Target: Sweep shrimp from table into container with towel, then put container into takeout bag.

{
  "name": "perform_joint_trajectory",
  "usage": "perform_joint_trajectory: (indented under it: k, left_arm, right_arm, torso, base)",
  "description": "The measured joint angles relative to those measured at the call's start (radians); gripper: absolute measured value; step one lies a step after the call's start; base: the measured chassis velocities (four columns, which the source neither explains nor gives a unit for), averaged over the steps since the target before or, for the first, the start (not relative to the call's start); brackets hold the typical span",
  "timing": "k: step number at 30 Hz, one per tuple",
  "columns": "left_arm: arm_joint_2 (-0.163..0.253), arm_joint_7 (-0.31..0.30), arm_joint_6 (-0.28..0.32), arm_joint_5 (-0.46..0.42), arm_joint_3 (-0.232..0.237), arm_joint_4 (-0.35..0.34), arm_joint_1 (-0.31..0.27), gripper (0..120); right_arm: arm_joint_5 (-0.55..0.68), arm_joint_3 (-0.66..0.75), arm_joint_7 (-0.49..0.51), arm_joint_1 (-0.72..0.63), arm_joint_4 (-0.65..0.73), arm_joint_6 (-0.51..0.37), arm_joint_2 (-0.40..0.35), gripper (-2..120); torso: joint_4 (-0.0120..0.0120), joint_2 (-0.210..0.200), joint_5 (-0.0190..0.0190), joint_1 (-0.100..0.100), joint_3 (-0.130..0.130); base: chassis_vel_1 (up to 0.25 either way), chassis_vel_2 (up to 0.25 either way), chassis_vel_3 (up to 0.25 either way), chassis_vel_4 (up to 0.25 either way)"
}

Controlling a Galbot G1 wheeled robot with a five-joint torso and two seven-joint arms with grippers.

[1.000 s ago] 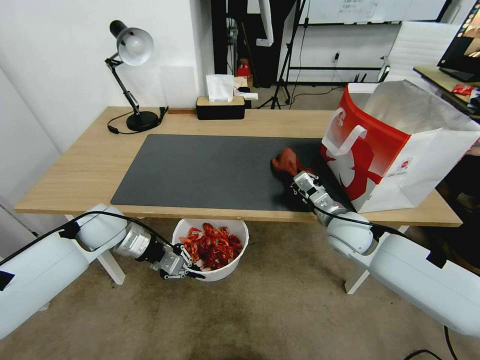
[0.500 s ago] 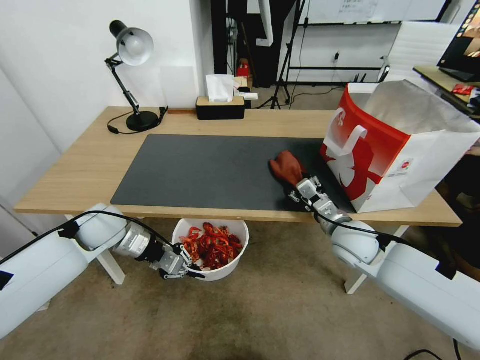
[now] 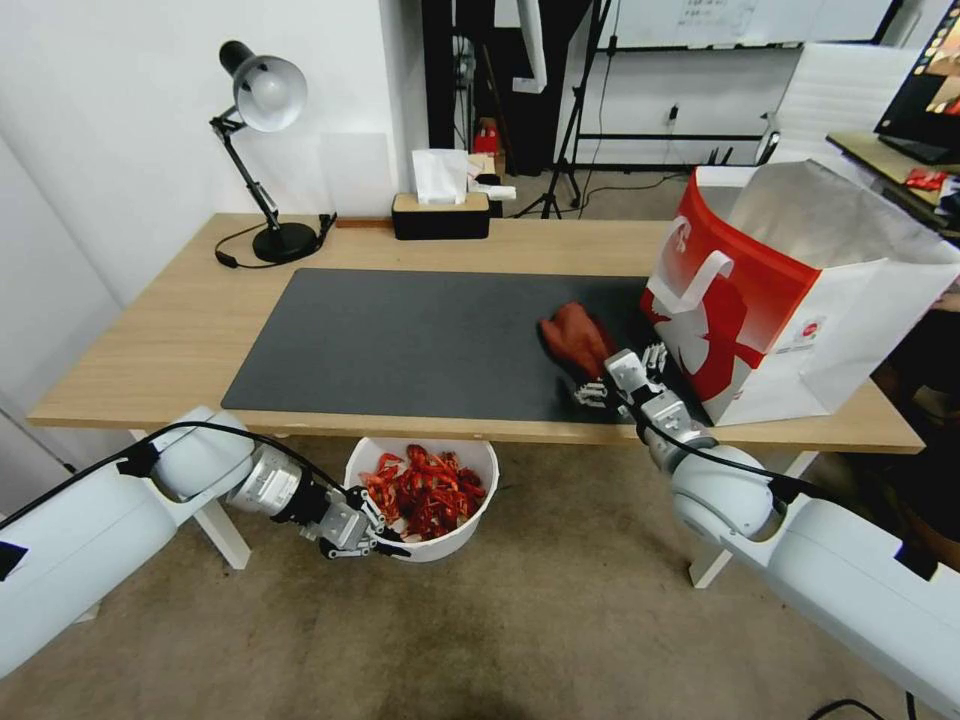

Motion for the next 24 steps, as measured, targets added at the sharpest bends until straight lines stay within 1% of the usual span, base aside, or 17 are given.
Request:
perform_joint_trajectory:
  k: [1, 3, 4, 5, 8, 9, 11, 12, 13, 14, 16, 17, 19, 20, 22, 23, 24]
  left_arm:
    - [0.0, 0.0, 0.0, 0.0, 0.0, 0.0, 0.0, 0]
    - [0.0, 0.0, 0.0, 0.0, -0.002, -0.001, 0.002, 0]
    - [0.001, 0.0, 0.0, 0.0, -0.005, -0.002, 0.005, 0]
    - [0.001, 0.0, 0.0, 0.0, -0.005, -0.002, 0.005, 0]
    - [0.006, 0.0, -0.001, 0.0, -0.018, -0.007, 0.016, 0]
    - [0.006, 0.0, -0.001, 0.0, -0.018, -0.007, 0.016, 0]
    - [0.008, 0.0, -0.002, 0.0, -0.032, -0.01, 0.031, 0]
    - [0.008, 0.0, -0.002, 0.0, -0.032, -0.01, 0.031, 0]
    - [0.009, 0.0, -0.002, 0.001, -0.037, -0.013, 0.036, 0]
    - [0.009, 0.0, -0.002, 0.001, -0.037, -0.013, 0.036, 0]
    - [0.008, -0.001, -0.003, 0.002, -0.041, -0.016, 0.04, 0]
    - [0.008, -0.001, -0.003, 0.002, -0.041, -0.016, 0.04, 0]
    - [0.006, -0.001, -0.004, 0.004, -0.041, -0.017, 0.041, 0]
    - [0.006, -0.001, -0.004, 0.004, -0.041, -0.017, 0.041, 0]
    - [0.003, -0.001, -0.005, 0.005, -0.041, -0.016, 0.044, 0]
    - [0.003, -0.001, -0.005, 0.005, -0.041, -0.016, 0.044, 0]
    - [0.002, -0.001, -0.006, 0.006, -0.041, -0.016, 0.045, 0]
  right_arm:
    - [0.0, 0.0, 0.0, 0.0, 0.0, 0.0, 0.0, 100]
    - [0.017, 0.063, -0.017, -0.062, 0.037, 0.027, 0.0, 100]
    - [0.037, 0.118, -0.033, -0.12, 0.068, 0.065, -0.001, 100]
    - [0.037, 0.118, -0.033, -0.12, 0.068, 0.065, -0.001, 100]
    - [0.07, 0.222, -0.069, -0.242, 0.124, 0.176, -0.004, 100]
    - [0.07, 0.222, -0.069, -0.242, 0.124, 0.176, -0.004, 100]
    - [0.076, 0.293, -0.089, -0.351, 0.157, 0.261, 0.01, 100]
    - [0.076, 0.293, -0.089, -0.351, 0.157, 0.261, 0.01, 100]
    - [0.072, 0.338, -0.113, -0.411, 0.169, 0.299, 0.03, 100]
    - [0.072, 0.338, -0.113, -0.411, 0.169, 0.299, 0.03, 100]
    - [0.046, 0.413, -0.165, -0.514, 0.181, 0.368, 0.072, 100]
    - [0.046, 0.413, -0.165, -0.514, 0.181, 0.368, 0.072, 100]
    - [0.014, 0.485, -0.237, -0.635, 0.186, 0.464, 0.134, 100]
    - [0.014, 0.485, -0.237, -0.635, 0.186, 0.464, 0.134, 100]
    - [-0.014, 0.519, -0.282, -0.709, 0.184, 0.535, 0.18, 100]
    - [-0.014, 0.519, -0.282, -0.709, 0.184, 0.535, 0.18, 100]
    - [-0.033, 0.53, -0.297, -0.748, 0.181, 0.571, 0.209, 100]
  torso:
    - [0.0, 0.0, 0.0, 0.0, 0.0]
    - [-0.0002, 0.0, 0.0006, 0.0, 0.0]
    - [-0.0003, 0.0, 0.0, 0.0, 0.0]
    - [-0.0003, 0.0, 0.0, 0.0, 0.0]
    - [-0.0002, 0.0, 0.0001, 0.0, 0.0]
    - [-0.0002, 0.0, 0.0001, 0.0, 0.0]
    - [-0.0001, 0.0, 0.0004, 0.0, 0.0]
    - [-0.0001, 0.0, 0.0004, 0.0, 0.0]
    - [0.0, 0.0, 0.0001, 0.0, 0.0]
    - [0.0, 0.0, 0.0001, 0.0, 0.0]
    - [-0.0001, 0.0, 0.0003, 0.0, 0.0]
    - [-0.0001, 0.0, 0.0003, 0.0, 0.0]
    - [-0.0001, 0.0, 0.0001, 0.0, 0.0]
    - [-0.0001, 0.0, 0.0001, 0.0, 0.0]
    - [-0.0004, 0.0, 0.0001, 0.0, 0.0]
    - [-0.0004, 0.0, 0.0001, 0.0, 0.0]
    - [-0.0002, 0.0, -0.0002, 0.0, 0.0]
  base:
    - [0.0, 0.0, 0.0, 0.0]
    - [0.0, 0.0, 0.0, 0.0]
    - [0.0, 0.0, 0.0, 0.0]
    - [0.0, 0.0, 0.0, 0.0]
    - [0.0, 0.0, 0.0, 0.0]
    - [0.0, 0.0, 0.0, 0.0]
    - [0.0, 0.0, 0.0, 0.0]
    - [0.0, 0.0, 0.0, 0.0]
    - [0.0, 0.0, 0.0, 0.0]
    - [0.0, 0.0, 0.0, 0.0]
    - [0.0, 0.0, 0.0, 0.0]
    - [0.0, 0.0, 0.0, 0.0]
    - [0.0, 0.0, 0.0, 0.0]
    - [0.0, 0.0, 0.0, 0.0]
    - [0.0, 0.0, 0.0, 0.0]
    - [0.0, 0.0, 0.0, 0.0]
    - [0.0, 0.0, 0.0, 0.0]
